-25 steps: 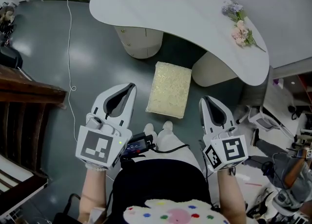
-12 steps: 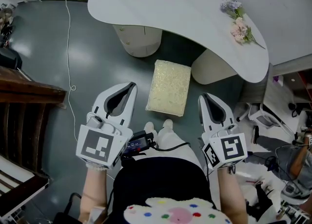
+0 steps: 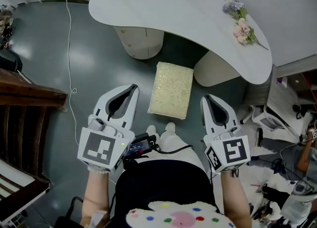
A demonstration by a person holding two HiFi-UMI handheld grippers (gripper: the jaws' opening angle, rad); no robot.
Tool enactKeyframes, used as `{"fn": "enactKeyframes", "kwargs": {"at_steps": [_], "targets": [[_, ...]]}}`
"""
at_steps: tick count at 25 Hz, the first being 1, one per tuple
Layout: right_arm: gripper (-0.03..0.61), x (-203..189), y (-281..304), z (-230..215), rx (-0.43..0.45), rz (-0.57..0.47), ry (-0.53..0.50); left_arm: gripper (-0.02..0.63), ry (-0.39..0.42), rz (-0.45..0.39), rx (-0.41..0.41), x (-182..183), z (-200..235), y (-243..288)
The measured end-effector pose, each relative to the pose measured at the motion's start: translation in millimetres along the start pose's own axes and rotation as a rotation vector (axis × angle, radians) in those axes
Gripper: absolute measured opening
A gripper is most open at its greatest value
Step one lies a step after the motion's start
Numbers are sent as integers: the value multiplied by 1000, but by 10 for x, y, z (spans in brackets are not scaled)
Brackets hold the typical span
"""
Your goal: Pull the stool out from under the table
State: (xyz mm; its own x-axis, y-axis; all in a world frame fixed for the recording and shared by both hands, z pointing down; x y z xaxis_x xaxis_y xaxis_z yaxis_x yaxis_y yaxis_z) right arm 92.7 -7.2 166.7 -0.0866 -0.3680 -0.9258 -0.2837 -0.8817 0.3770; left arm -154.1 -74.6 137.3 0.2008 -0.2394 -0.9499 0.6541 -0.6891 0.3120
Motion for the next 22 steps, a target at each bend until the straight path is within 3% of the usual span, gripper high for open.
{"fn": "enactKeyframes", "kwargs": {"at_steps": [22], "targets": [[41, 25, -21, 37, -3, -2, -24, 17, -21, -3, -20, -21, -46, -10]]}}
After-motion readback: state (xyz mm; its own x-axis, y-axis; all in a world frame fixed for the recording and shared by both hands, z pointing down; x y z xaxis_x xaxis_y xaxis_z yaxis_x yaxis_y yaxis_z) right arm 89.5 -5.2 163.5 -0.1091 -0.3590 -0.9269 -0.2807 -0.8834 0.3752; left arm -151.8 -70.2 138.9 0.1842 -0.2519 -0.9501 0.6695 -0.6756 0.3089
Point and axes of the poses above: the fingertips, and each gripper's own axes: y forward along the fingers, z to its left, x out of its top, the point moved 8 cm from there along -y, backward along the fingers
